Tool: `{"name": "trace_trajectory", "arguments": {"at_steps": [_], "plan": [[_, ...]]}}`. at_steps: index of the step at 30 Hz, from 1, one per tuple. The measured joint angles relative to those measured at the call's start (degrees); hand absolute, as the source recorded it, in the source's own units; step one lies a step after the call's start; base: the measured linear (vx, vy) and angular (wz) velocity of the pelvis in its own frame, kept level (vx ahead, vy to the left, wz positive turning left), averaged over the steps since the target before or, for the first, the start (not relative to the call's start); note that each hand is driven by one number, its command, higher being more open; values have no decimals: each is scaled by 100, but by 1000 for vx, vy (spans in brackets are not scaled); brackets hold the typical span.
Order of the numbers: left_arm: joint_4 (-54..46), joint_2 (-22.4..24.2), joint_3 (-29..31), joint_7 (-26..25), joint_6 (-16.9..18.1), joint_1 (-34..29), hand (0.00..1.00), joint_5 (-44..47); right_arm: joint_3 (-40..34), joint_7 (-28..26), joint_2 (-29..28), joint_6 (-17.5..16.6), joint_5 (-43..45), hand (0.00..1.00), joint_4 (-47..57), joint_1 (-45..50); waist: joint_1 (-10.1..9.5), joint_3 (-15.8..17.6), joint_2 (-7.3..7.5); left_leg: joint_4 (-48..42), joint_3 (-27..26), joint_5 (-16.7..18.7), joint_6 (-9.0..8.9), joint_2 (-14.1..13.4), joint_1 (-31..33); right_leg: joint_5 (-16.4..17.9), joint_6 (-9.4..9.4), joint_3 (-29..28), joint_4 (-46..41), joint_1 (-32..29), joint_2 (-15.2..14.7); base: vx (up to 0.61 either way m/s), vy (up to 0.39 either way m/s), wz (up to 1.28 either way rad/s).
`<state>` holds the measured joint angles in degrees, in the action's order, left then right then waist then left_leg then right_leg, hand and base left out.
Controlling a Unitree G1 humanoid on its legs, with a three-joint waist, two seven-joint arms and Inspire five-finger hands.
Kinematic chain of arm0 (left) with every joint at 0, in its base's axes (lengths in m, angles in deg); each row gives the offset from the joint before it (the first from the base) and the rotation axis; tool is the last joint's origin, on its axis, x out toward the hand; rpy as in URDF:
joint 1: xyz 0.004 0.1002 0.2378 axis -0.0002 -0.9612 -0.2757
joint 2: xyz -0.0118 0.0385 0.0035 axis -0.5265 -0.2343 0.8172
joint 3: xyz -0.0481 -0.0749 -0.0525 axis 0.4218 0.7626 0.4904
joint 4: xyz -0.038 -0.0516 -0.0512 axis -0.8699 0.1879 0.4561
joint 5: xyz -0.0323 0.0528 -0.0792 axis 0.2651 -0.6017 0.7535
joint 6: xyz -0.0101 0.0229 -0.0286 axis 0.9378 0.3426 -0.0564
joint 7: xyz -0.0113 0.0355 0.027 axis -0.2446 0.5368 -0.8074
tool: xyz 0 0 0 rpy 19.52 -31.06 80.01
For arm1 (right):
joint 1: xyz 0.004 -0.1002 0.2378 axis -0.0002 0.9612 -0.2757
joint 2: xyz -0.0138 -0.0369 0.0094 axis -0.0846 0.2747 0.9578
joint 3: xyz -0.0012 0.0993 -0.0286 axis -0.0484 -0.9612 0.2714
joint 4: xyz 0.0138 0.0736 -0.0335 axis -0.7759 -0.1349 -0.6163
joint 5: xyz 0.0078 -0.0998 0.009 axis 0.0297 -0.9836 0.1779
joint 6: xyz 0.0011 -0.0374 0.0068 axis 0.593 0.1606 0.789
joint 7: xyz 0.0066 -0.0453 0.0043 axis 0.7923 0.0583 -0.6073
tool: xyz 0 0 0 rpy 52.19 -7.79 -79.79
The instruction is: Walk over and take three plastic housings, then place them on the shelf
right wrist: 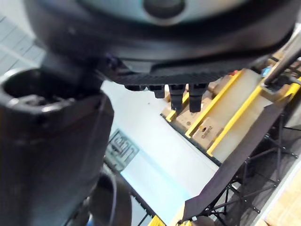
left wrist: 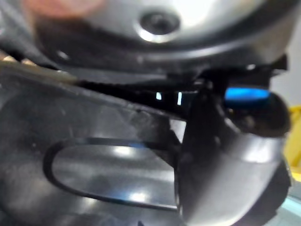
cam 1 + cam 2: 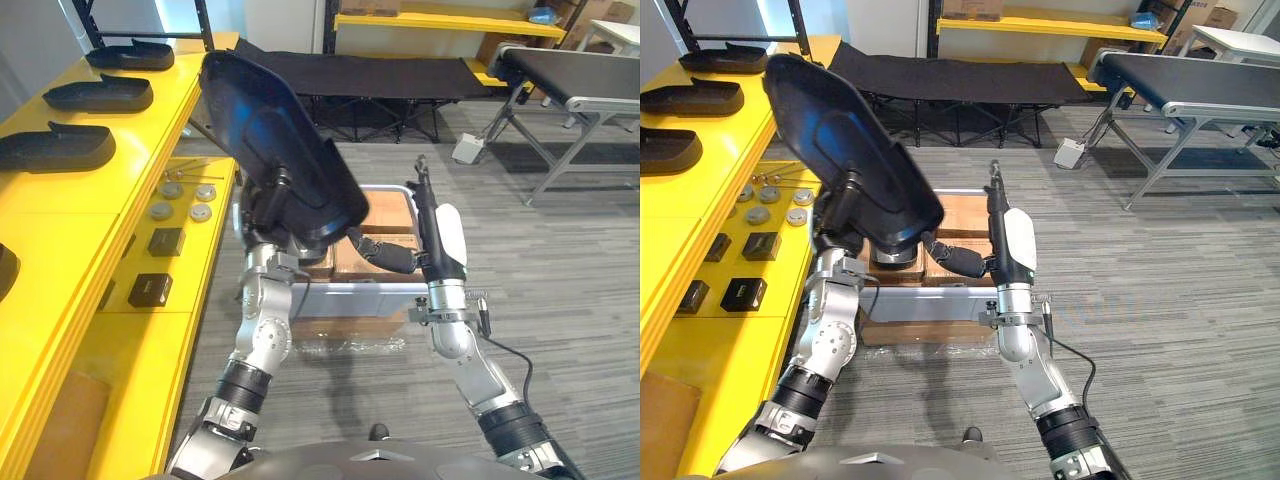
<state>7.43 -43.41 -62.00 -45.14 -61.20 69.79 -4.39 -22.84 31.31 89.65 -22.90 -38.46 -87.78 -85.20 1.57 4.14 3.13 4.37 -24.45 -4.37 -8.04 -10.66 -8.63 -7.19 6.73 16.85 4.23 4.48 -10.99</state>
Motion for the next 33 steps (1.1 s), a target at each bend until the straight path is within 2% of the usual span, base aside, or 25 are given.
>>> {"name": "trace_trajectory", "arguments": {"at_steps": [3, 4, 7, 8, 11, 14, 18, 22, 26, 28, 31, 33], "plan": [[-167, 36, 330, -745, 35, -205, 0, -1214, -131, 1, -187, 29, 563, 100, 64, 291, -2, -24, -33, 2, 2, 0, 0, 1, -1, 3, -1, 0, 0, 0, 0, 0, 0, 0], [-228, 38, 397, -845, 46, -263, 0, -1388, -137, 1, -230, 29, 657, 100, 87, 339, 2, -25, -34, 2, 2, 0, 0, 1, -2, 4, -2, 0, 0, 0, 0, 0, 0, 0], [-532, 34, 683, -1615, 72, -560, 0, -2907, -206, -237, -492, -285, 1890, 100, 362, 728, 20, -31, -43, 6, -1, 8, -6, 1, -5, 12, -14, -6, -1, -10, 0, 0, 0, 0], [-654, 27, 769, -1777, 75, -645, 0, -3277, -286, -402, -604, -426, 2325, 100, 388, 853, 19, -37, -50, 9, -2, 18, -13, 1, -5, 15, -17, -8, -1, -15, 0, 0, 0, 0], [-934, -24, 961, -1850, 99, -846, 0, -3677, -506, -751, -711, -486, 2964, 100, 379, 1092, 13, -63, -80, 30, -6, 31, 7, 4, 2, 19, -17, -10, -1, -33, 0, 0, 0, 0], [-1241, -106, 1145, -1665, 125, -1175, 0, -3692, -762, -973, -723, -486, 3266, 100, 332, 1345, 19, -110, -158, 37, -11, 35, 0, 5, 8, 31, -18, -8, 2, -44, 0, 12, 3, 0], [-1746, -132, 1238, -906, 148, -1847, 0, -3045, -1258, -1178, -802, -484, 3711, 100, 101, 1691, 15, -180, -271, 36, -15, 43, -37, 4, 11, 48, -6, 1, 11, -42, 0, 21, 4, 0], [-1867, -176, 1300, -59, 131, -2280, 0, -2328, -1413, -1700, -804, -483, 4308, 100, -47, 1801, 18, -193, -295, 37, -15, 58, -19, -1, 17, 64, -7, 27, 14, -41, 0, 0, 0, 0], [-2123, -417, 1361, 371, -3, -2628, 0, -2080, -1323, -2145, -797, -483, 4504, 100, -53, 1790, -4, -193, -300, 19, 126, 61, -10, -8, 93, 129, -27, 159, 15, -13, -6, 3, 0, 15], [-2442, -441, 1540, 498, -142, -2810, 0, -2069, -1115, -2271, -684, -483, 4509, 100, -54, 1718, -103, -195, -319, -22, 343, 49, 5, -8, 245, 147, -12, 371, 15, 6, -21, 14, 0, 41], [-2636, -398, 1716, 512, -160, -2997, 0, -2010, -719, -2282, -555, -476, 4491, 100, -133, 1574, -321, -198, -343, -33, 624, 27, 20, -6, 361, 168, 21, 623, 15, 96, -22, 28, -4, 52], [-2737, -322, 1977, 480, -160, -3288, 0, -1943, -265, -2298, -525, -434, 4465, 100, -292, 1247, -538, -191, -368, -119, 917, 29, 15, -1, 489, 214, 28, 879, 16, 192, -22, 29, -9, 58]]}}
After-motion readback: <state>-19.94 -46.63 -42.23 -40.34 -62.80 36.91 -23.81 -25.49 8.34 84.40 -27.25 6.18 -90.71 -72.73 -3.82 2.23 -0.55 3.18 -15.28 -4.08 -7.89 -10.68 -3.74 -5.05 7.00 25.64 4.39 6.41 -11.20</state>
